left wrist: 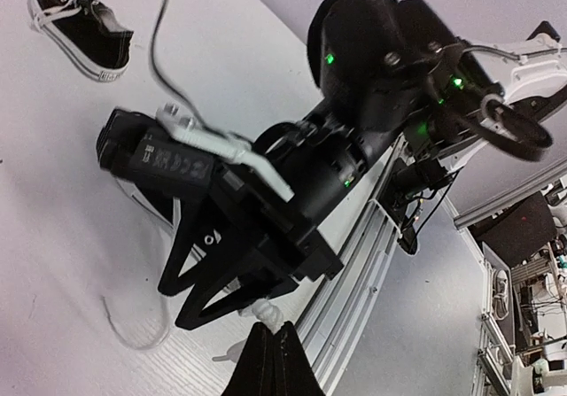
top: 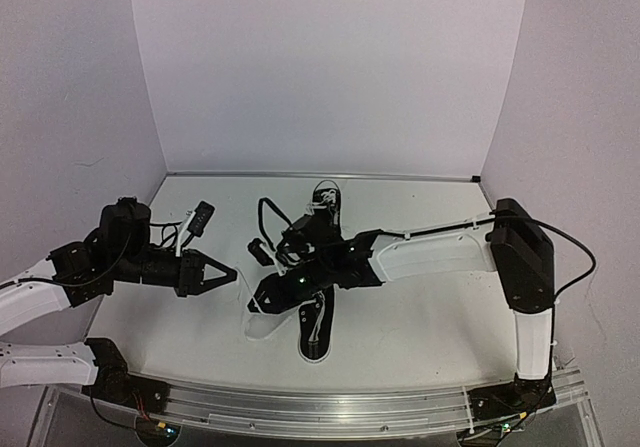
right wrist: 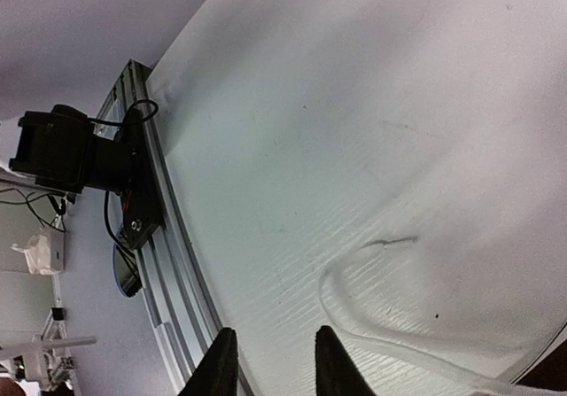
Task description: Tie the shoes
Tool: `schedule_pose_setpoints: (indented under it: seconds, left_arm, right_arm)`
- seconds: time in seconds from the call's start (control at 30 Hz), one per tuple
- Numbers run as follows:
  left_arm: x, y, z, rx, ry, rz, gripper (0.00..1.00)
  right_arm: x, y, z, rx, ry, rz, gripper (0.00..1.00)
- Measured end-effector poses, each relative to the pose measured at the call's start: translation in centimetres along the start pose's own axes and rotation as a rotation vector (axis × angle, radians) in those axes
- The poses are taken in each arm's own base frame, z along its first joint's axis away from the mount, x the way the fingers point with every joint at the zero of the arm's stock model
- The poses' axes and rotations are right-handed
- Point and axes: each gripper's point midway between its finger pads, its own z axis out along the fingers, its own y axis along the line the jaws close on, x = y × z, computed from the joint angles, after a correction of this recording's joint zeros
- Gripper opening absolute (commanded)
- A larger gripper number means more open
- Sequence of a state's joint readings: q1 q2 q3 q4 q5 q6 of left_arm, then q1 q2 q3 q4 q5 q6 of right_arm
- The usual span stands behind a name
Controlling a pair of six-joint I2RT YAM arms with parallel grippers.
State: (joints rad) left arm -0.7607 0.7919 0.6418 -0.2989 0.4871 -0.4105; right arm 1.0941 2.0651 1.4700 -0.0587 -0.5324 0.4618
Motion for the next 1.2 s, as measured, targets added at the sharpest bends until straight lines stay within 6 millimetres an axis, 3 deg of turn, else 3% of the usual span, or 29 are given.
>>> schedule_pose_setpoints:
  seconds: [0.03,0.1,0.23,0.37,0.5,0.6,0.73,0.9,1.07,1.2]
  left_arm:
    - [0.3,0.2,0.1,-0.008,0.013,-0.015,0.0]
    - [0.7,0.6,0.2,-0.021,0.03,-0.038,0.0]
    - [1.4,1.3,0.4,-0.05,0.058,-0.076,0.0]
    - [2.0,2.5,1.2,-0.093,0.088,-0.116,0.0]
    - [3.0,4.6,3.4,-0.143,0.142,-0.169,0.0]
    - [4.0,6.4,5.3,-0.189,0.203,-0.217,0.0]
    - [4.1,8.2,7.7,-0.235,0.238,-0.266,0.0]
    - [4.4,10.3,10.3,-0.272,0.226,-0.368,0.0]
    - [4.6,12.2,12.0,-0.317,0.186,-0.481,0.0]
    - [3.6,13.4,12.6,-0.337,0.115,-0.565,0.0]
  right_arm:
    - [-0.2,0.0,-0.1,0.001,-0.007,-0.006,0.53]
    - [-0.6,0.0,-0.5,0.009,-0.019,0.0,0.56]
    - [-2.2,-0.2,-2.4,0.027,-0.058,-0.007,0.55]
    - [-4.8,-0.7,-5.7,0.056,-0.131,-0.026,0.51]
    - [-6.2,-3.0,-9.2,0.147,-0.179,-0.046,0.45]
    - [-6.4,-5.5,-10.7,0.235,-0.179,-0.068,0.41]
    - [-5.0,-7.6,-10.7,0.319,-0.113,-0.112,0.36]
    - [-2.6,-9.7,-8.8,0.365,-0.006,-0.161,0.33]
    - [-0.4,-11.7,-7.4,0.393,0.086,-0.181,0.31]
    - [0.2,-12.3,-7.1,0.405,0.113,-0.193,0.3]
